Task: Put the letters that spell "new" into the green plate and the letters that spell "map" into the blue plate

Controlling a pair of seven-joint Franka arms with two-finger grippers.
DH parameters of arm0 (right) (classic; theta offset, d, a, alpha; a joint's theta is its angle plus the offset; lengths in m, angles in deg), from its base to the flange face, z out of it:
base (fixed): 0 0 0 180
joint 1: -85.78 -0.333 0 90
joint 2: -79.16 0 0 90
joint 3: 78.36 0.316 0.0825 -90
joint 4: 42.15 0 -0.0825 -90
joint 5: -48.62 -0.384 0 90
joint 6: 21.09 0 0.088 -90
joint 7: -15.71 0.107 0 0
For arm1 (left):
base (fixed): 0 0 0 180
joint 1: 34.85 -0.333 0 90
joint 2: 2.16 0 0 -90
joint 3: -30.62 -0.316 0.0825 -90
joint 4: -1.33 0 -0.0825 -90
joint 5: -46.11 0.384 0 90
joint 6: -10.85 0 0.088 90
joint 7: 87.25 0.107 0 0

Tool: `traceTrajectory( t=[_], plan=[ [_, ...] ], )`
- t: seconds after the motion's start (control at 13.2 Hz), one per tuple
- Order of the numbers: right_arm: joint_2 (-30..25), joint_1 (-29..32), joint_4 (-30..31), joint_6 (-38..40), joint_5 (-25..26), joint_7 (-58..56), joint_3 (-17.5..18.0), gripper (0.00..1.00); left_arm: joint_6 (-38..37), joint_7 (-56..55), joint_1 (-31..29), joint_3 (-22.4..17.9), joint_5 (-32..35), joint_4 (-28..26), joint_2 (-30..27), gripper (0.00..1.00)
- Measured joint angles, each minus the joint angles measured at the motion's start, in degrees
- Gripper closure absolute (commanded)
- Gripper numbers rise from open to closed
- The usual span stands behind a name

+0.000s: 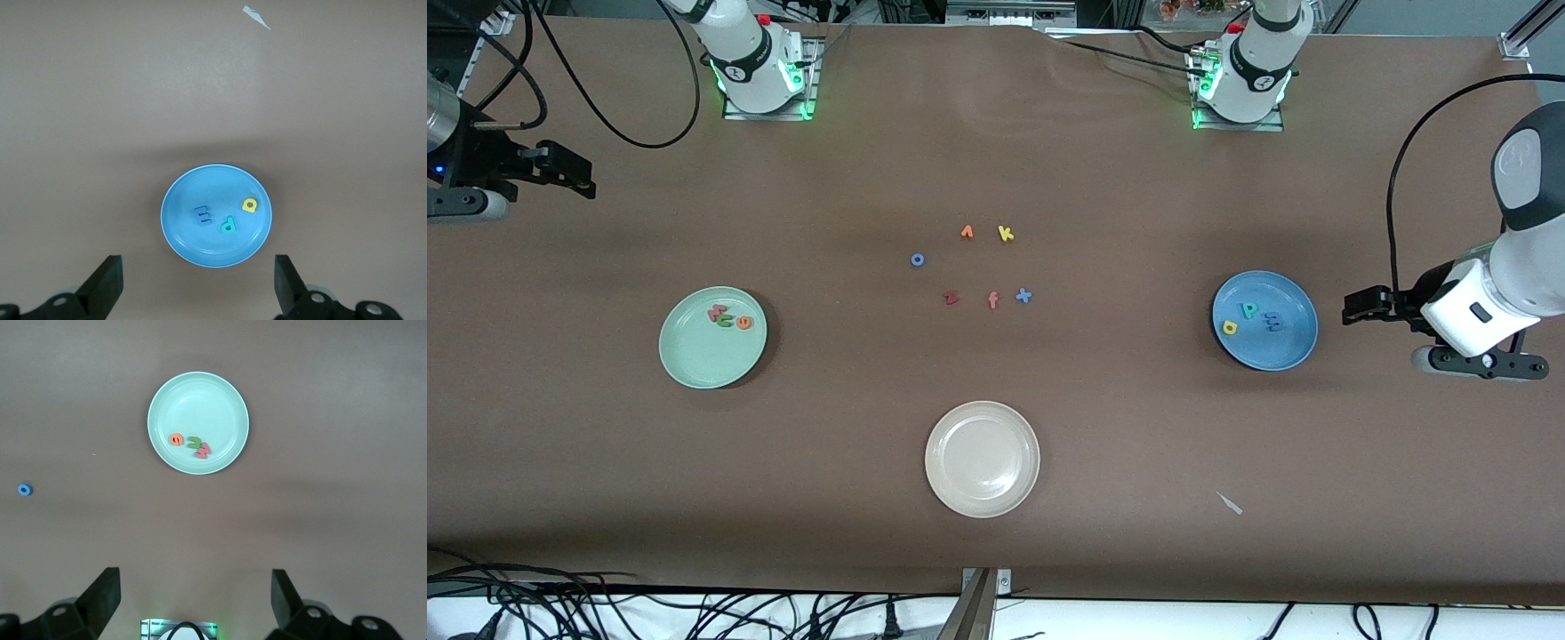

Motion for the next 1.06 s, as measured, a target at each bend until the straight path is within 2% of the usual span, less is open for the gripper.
traceTrajectory(
  t=[1.06],
  plan=[
    [0.8,-0.5,-0.3,0.2,0.0,0.0,0.3,0.0,-0.3,0.7,-0.6,-0.2,0.0,-0.3,-0.1,0.02]
  ],
)
